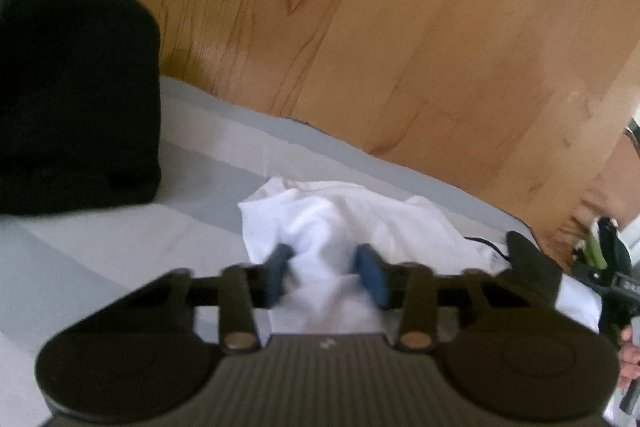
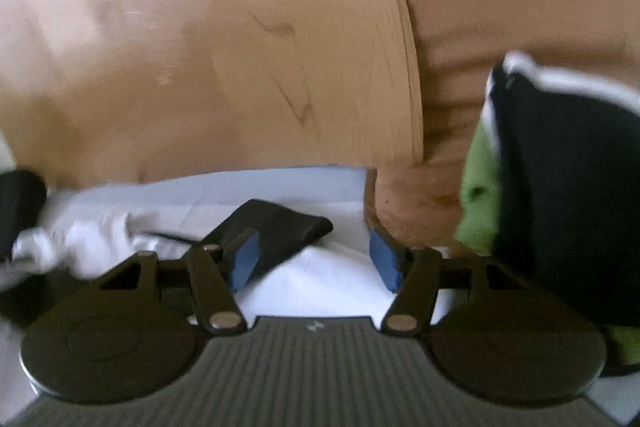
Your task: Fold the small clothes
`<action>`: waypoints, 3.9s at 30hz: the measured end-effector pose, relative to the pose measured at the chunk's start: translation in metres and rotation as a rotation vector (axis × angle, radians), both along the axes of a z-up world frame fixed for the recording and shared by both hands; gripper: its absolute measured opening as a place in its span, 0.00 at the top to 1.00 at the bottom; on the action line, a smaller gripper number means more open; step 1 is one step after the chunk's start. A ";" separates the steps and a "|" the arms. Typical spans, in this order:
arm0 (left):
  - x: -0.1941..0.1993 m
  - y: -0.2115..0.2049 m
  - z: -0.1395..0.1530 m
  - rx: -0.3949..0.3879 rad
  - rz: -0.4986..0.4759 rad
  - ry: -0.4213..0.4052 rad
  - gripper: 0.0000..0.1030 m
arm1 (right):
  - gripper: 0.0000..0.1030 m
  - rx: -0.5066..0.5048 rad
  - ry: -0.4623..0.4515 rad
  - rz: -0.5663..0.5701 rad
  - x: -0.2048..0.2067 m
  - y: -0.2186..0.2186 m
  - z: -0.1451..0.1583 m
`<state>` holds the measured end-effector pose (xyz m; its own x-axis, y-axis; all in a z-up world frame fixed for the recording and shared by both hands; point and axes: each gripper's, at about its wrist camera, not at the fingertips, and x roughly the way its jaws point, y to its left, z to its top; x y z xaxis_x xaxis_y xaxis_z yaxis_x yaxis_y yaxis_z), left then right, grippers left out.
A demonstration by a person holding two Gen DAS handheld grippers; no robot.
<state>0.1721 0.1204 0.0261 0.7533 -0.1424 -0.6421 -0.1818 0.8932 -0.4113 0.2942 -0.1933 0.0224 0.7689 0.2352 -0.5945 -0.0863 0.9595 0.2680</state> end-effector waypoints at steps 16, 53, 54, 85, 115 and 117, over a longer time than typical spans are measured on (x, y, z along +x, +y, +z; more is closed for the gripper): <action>-0.006 -0.008 -0.010 0.103 0.029 -0.084 0.80 | 0.46 0.222 0.131 0.023 0.016 0.005 -0.007; -0.011 -0.002 -0.012 0.051 0.043 -0.129 0.72 | 0.47 -0.565 -0.174 0.305 -0.142 0.012 -0.004; -0.011 -0.001 -0.012 0.049 0.043 -0.129 0.72 | 0.53 -0.542 -0.143 0.302 -0.134 0.006 -0.006; -0.011 -0.003 -0.015 0.066 0.023 -0.133 0.84 | 0.86 -0.094 0.037 0.036 -0.118 -0.007 -0.008; -0.006 -0.040 -0.026 0.273 -0.116 -0.132 0.93 | 0.79 -0.072 -0.065 0.067 -0.160 0.044 -0.017; -0.006 -0.041 -0.027 0.283 -0.113 -0.130 0.93 | 0.80 -0.091 -0.054 0.050 -0.167 0.040 -0.015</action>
